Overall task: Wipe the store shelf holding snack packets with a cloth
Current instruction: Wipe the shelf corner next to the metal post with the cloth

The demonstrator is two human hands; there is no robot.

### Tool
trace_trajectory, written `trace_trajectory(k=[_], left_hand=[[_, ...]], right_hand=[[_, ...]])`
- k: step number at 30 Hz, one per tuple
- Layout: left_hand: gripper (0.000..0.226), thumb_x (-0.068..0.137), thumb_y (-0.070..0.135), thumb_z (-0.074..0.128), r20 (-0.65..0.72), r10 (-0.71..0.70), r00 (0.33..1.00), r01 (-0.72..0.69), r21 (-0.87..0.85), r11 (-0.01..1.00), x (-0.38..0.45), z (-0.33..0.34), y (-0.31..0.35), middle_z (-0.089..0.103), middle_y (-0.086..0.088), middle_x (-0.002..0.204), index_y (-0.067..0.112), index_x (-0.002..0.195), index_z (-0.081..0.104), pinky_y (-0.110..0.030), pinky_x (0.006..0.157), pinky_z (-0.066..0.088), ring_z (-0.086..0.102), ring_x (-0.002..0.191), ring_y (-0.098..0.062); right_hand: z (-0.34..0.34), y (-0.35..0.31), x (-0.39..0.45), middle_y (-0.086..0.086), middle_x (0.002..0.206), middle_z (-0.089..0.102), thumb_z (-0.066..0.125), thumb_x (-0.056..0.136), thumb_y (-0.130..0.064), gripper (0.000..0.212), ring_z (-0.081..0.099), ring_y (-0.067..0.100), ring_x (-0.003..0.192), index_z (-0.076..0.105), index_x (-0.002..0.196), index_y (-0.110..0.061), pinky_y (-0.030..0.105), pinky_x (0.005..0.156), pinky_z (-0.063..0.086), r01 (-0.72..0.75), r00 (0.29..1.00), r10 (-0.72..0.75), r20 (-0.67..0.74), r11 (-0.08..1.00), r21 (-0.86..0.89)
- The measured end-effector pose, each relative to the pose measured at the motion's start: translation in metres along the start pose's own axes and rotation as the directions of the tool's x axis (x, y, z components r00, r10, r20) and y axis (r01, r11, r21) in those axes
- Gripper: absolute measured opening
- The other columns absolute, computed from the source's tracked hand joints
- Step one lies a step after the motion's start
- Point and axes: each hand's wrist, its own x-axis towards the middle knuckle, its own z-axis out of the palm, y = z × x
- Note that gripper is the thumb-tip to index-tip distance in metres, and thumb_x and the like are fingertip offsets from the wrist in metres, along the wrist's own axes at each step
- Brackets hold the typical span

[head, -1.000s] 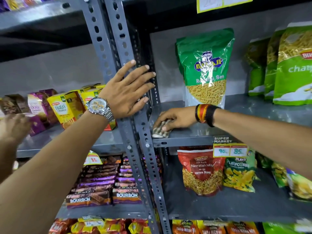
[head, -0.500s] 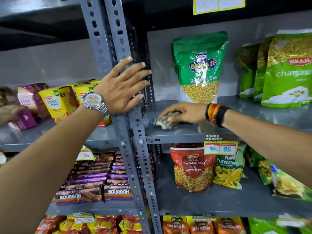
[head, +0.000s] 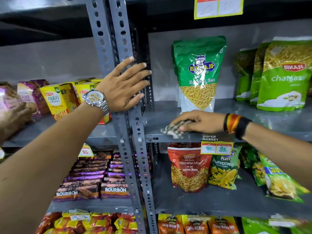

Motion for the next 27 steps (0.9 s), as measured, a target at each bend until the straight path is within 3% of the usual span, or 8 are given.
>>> trace_trajectory(k=[2, 6, 11, 13, 15, 20, 24, 27], left_hand=[[0.052, 0.105, 0.04, 0.03, 0.007, -0.002, 1.0, 0.002, -0.007, 1.0, 0.001, -0.001, 0.0, 0.043, -0.013, 0.157, 0.009, 0.139, 0.054, -0.058, 0.125, 0.011, 0.027, 0.151, -0.033], [0.053, 0.106, 0.041, 0.029, 0.01, 0.0, 1.0, 0.0, -0.018, 1.0, 0.002, -0.006, 0.001, 0.043, -0.013, 0.157, 0.009, 0.139, 0.054, -0.059, 0.124, 0.013, 0.027, 0.151, -0.033], [0.052, 0.105, 0.04, 0.029, -0.001, -0.003, 1.0, 0.003, -0.014, 1.0, 0.0, -0.003, 0.001, 0.043, -0.013, 0.157, 0.009, 0.138, 0.055, -0.059, 0.124, 0.013, 0.026, 0.152, -0.033], [0.052, 0.105, 0.04, 0.029, 0.004, -0.004, 1.0, 0.004, -0.02, 1.0, 0.001, -0.004, 0.001, 0.043, -0.013, 0.157, 0.009, 0.138, 0.055, -0.059, 0.124, 0.013, 0.026, 0.152, -0.032], [0.052, 0.105, 0.04, 0.029, 0.005, 0.001, 1.0, -0.001, -0.023, 1.0, 0.002, -0.004, 0.0, 0.043, -0.013, 0.157, 0.009, 0.139, 0.055, -0.059, 0.124, 0.012, 0.026, 0.152, -0.033], [0.052, 0.105, 0.039, 0.031, -0.025, -0.005, 1.0, 0.004, -0.009, 1.0, 0.001, -0.001, 0.0, 0.043, -0.014, 0.156, 0.009, 0.139, 0.055, -0.058, 0.125, 0.011, 0.027, 0.151, -0.033], [0.053, 0.105, 0.04, 0.03, -0.014, -0.006, 1.0, 0.005, -0.011, 1.0, 0.001, -0.003, 0.001, 0.043, -0.013, 0.157, 0.009, 0.139, 0.056, -0.058, 0.125, 0.012, 0.026, 0.152, -0.033], [0.053, 0.105, 0.04, 0.031, -0.012, 0.003, 1.0, -0.003, -0.011, 1.0, 0.001, -0.001, 0.0, 0.043, -0.013, 0.157, 0.009, 0.14, 0.055, -0.058, 0.125, 0.012, 0.026, 0.152, -0.033]], right_hand=[[-0.007, 0.007, 0.004, -0.016, 0.117, 0.061, 0.054, 0.096, -0.027, 0.031, 0.057, -0.006, 0.104, 0.059, 0.125, -0.034, 0.02, 0.098, 0.044, -0.04, 0.993, 0.042, -0.113, 0.999, 0.018], [0.016, 0.014, 0.018, -0.004, 0.123, 0.057, 0.05, 0.093, -0.042, 0.031, 0.052, 0.016, 0.118, 0.05, 0.123, -0.051, 0.05, 0.106, 0.036, -0.148, 0.969, 0.11, -0.223, 0.975, -0.166], [0.008, 0.002, -0.014, -0.013, 0.112, 0.059, 0.052, 0.096, -0.024, 0.03, 0.056, -0.006, 0.103, 0.059, 0.125, -0.031, 0.01, 0.094, 0.042, -0.029, 0.997, 0.028, -0.065, 1.0, -0.006], [0.004, 0.009, -0.009, -0.016, 0.112, 0.059, 0.052, 0.097, -0.027, 0.03, 0.057, -0.002, 0.105, 0.058, 0.124, -0.036, 0.026, 0.102, 0.045, -0.073, 0.984, 0.076, -0.16, 0.997, 0.019], [0.01, 0.019, -0.003, -0.01, 0.115, 0.058, 0.051, 0.096, -0.034, 0.029, 0.054, 0.012, 0.11, 0.055, 0.122, -0.046, 0.045, 0.104, 0.041, -0.154, 0.958, 0.119, -0.259, 0.981, -0.117], [0.016, -0.005, -0.025, -0.011, 0.112, 0.056, 0.052, 0.096, -0.028, 0.031, 0.053, 0.008, 0.108, 0.056, 0.124, -0.041, 0.025, 0.095, 0.043, 0.0, 0.994, -0.005, -0.113, 0.999, -0.045], [0.013, -0.008, 0.015, -0.004, 0.113, 0.056, 0.051, 0.096, -0.029, 0.032, 0.053, 0.015, 0.108, 0.055, 0.126, -0.039, 0.037, 0.101, 0.041, -0.002, 0.976, -0.015, -0.215, 0.997, -0.078], [0.017, -0.005, 0.067, -0.013, 0.103, 0.055, 0.052, 0.095, -0.032, 0.032, 0.049, 0.014, 0.108, 0.056, 0.126, -0.039, 0.044, 0.104, 0.036, -0.041, 0.961, -0.001, -0.276, 0.988, -0.148]])
